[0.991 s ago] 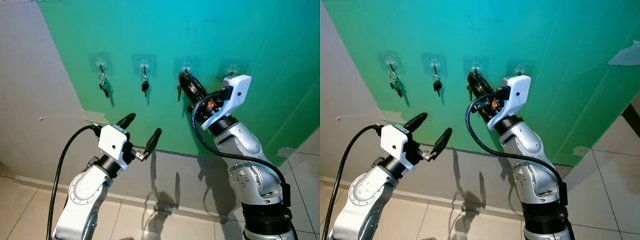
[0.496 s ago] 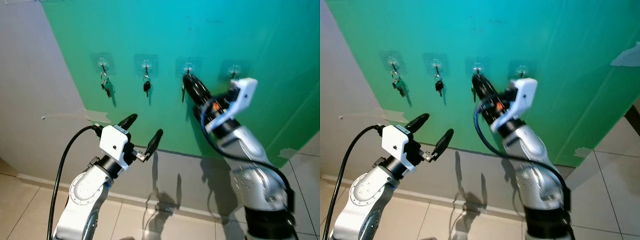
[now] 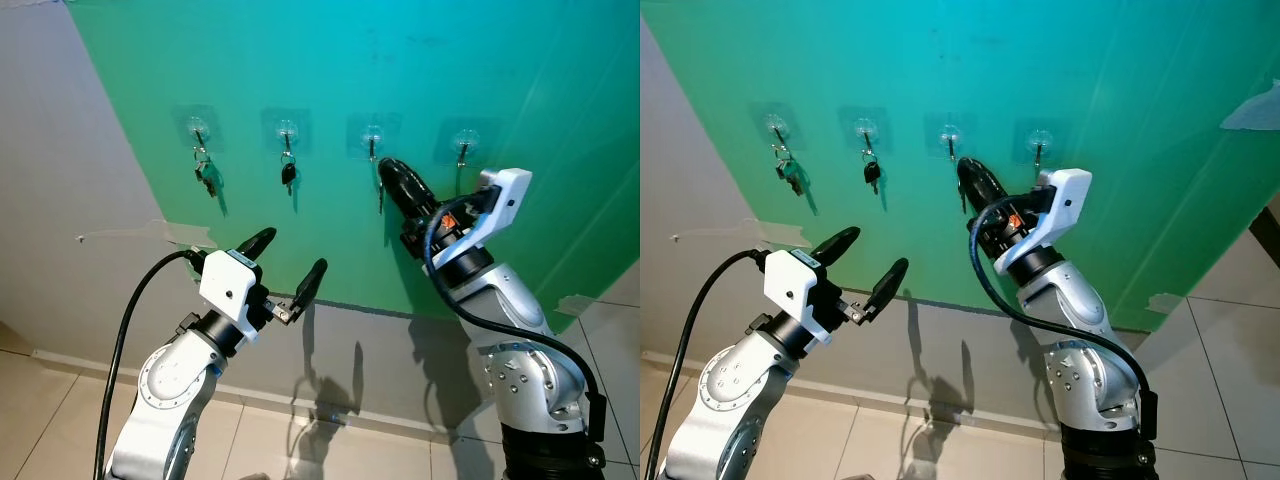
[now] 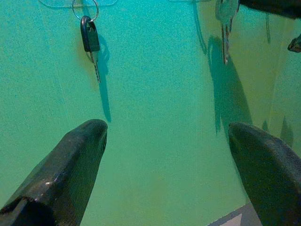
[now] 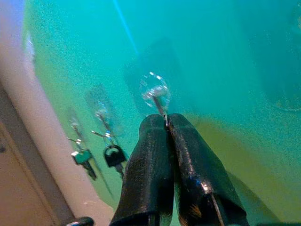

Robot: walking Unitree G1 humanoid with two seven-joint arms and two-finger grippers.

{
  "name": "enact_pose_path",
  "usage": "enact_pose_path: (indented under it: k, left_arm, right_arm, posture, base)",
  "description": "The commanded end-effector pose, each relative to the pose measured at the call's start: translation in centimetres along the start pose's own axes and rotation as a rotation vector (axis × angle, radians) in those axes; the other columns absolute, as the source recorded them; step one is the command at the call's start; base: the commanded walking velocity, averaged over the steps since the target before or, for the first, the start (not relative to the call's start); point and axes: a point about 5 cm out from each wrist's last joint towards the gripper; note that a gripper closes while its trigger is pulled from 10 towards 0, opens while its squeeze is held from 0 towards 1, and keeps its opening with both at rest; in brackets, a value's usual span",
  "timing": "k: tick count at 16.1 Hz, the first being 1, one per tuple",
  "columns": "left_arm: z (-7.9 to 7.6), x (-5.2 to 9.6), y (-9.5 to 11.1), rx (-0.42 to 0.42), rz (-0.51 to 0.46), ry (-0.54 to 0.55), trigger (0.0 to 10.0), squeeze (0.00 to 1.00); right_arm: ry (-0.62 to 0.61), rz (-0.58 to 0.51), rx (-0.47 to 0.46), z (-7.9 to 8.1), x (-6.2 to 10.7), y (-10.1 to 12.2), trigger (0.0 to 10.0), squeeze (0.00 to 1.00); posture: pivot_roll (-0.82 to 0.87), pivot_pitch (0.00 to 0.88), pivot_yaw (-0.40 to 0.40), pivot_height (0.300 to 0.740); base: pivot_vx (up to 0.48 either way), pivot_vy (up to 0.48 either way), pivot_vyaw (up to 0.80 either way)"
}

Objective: Hang keys on a hook

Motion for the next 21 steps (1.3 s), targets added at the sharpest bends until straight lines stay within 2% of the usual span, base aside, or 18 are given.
enact_pose_path:
  k: [1,10,14,21]
  left_arm:
    - [-0.04,-0.12,0.42,-0.01,-0.013,-0.018,10.0,0.0]
    - [-0.17,0.0,0.35,-0.007,-0.013,-0.025,10.0,0.0]
    - [-0.17,0.02,0.34,-0.009,-0.013,-0.024,10.0,0.0]
    - [-0.07,-0.03,0.44,-0.007,-0.014,-0.023,10.0,0.0]
  right_arm:
    - [0.042,-0.019,-0.017,0.68,-0.06,0.53,10.0,0.0]
    - [0.123,0.021,-0.063,1.64,0.08,0.02,10.0,0.0]
    - [0.058,-0.025,-0.045,0.95,-0.39,0.38,10.0,0.0]
    - [0.075,-0.014,-0.067,1.06,-0.03,0.39,10.0,0.0]
  posture:
    - [-0.04,0.01,0.044,0.74]
    - [-0.04,0.001,0.045,0.74]
    - [-0.03,0.002,0.043,0.74]
    - [-0.03,0.006,0.044,0.74]
  base:
    - [0.0,0.0,0.0]
    - [0.0,0.0,0.0]
    - [0.0,0.0,0.0]
    - [0.0,0.0,0.0]
Point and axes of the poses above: a point about 5 cm out from each wrist's last joint towards the gripper, its own x axis pointing back from the gripper into the wrist, its own y axis along the axis of the wrist's last joint, z = x × y, and after that the axes turned 7 degrees about -x, right-handed
